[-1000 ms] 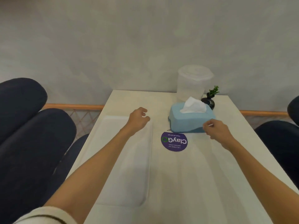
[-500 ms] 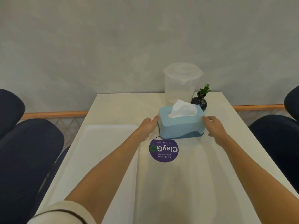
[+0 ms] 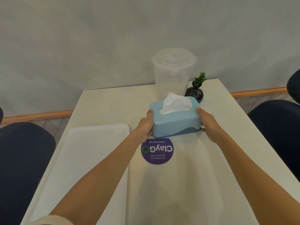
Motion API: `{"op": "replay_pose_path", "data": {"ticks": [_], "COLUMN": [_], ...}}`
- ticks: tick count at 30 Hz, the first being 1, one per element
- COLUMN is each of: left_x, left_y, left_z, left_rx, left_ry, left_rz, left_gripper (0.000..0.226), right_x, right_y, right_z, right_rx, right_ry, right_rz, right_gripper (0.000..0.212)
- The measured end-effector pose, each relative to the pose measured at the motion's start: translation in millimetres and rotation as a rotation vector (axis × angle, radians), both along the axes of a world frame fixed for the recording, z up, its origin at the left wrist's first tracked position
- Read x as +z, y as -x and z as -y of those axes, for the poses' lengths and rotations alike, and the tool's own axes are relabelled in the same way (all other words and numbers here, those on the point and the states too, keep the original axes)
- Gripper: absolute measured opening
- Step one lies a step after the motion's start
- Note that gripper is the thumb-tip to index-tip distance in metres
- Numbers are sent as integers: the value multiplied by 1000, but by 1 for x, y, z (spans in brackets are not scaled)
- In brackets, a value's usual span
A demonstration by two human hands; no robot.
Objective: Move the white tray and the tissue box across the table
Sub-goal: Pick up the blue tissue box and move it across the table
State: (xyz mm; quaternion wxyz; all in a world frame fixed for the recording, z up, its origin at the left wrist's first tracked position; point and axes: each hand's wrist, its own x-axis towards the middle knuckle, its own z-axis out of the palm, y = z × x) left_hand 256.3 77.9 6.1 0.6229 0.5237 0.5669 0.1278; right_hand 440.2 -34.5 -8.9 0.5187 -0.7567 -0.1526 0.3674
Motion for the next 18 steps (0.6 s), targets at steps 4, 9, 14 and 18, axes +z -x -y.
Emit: {"op": "replay_pose_path", "data": {"ticks": [4, 9, 14, 18], "left_x": [0, 7, 32, 52], "left_y": [1, 15, 49, 85], "left_z": [2, 1, -18, -49], "left_rx": [-17, -13, 49, 165], "left_ry": [-15, -17, -120, -126], "left_rz": [-40, 2, 35, 98], "left_gripper": [72, 63, 56, 50], "right_x": [-3, 4, 19, 33], "right_y": [11, 28, 61, 97], "right_z": [5, 11, -2, -34], "right_rx": [2, -5, 79, 172], "right_ry": [-23, -98, -217, -281], "right_rz": [27, 14, 40, 52], "right_gripper": [37, 28, 49, 52]}}
